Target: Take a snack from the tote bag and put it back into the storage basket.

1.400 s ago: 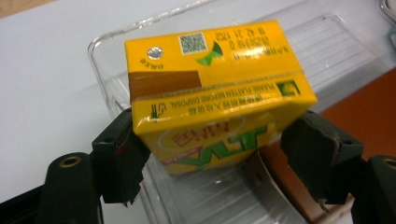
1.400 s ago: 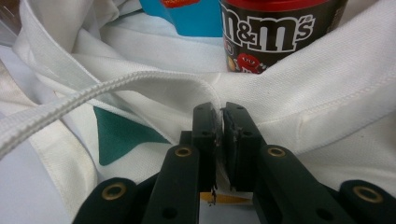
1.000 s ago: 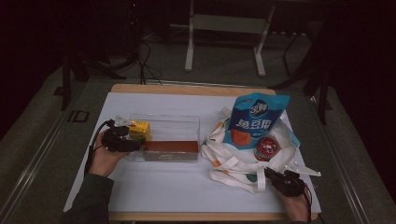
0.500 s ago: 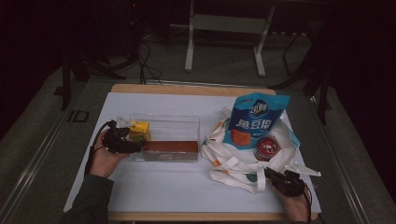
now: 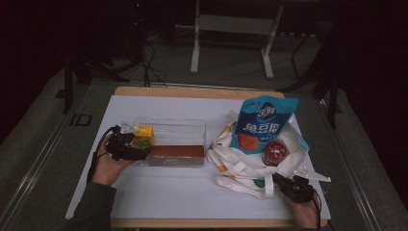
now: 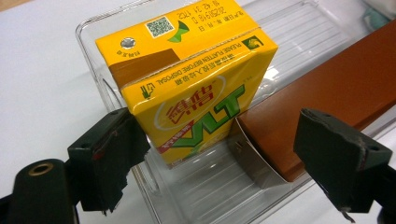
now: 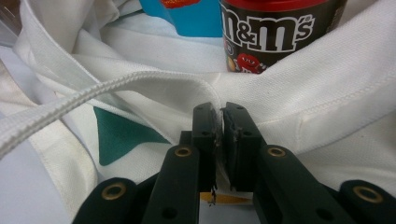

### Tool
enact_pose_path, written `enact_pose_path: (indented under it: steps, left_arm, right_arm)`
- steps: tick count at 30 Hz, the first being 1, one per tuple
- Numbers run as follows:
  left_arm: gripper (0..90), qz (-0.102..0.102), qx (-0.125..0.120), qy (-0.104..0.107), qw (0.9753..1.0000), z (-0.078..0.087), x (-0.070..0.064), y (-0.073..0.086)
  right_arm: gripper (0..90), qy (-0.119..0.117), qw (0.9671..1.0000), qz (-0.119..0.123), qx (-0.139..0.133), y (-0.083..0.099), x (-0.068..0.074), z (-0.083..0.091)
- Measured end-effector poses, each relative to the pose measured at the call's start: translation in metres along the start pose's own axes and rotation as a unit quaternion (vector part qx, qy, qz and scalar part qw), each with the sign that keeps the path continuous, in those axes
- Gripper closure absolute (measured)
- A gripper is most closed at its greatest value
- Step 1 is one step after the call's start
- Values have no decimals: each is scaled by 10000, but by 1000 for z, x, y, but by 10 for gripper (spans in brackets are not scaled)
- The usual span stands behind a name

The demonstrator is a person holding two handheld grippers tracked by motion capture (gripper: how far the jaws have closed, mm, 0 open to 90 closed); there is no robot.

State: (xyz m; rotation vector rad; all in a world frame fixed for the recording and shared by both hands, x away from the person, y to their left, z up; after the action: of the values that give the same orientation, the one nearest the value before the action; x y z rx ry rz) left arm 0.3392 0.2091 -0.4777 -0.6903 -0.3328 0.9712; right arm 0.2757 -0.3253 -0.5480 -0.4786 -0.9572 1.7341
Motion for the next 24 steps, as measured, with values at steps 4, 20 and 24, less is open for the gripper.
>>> enact_pose_path:
  steps: [4, 20, 24]
  left_arm:
    - [148, -36, 9, -50, 10000, -1, 0, -1]
    - [130, -105, -10, -159, 9998, -4, -1, -1]
    - [157, -71, -54, -74, 9999, 0, 0, 1]
  right_arm:
    - [833, -8, 10000, -15, 0, 0, 0, 0]
    - [833, -14, 10000, -18, 0, 0, 0, 0]
    - [833, -12, 10000, -14, 1, 0, 0, 0]
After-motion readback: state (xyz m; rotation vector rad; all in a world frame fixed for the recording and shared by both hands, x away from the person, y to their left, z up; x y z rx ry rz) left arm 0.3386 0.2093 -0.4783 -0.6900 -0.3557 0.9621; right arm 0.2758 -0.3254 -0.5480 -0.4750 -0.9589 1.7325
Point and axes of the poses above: each handheld gripper's, and its own axes: z roughly backward along the jaws, y roughly out of its underside, x roughly to its left, the point moved 2 cm from there along -z, roughly forward along the jaws, and after that the axes turned 6 degrees about y, right-handed, at the moved point
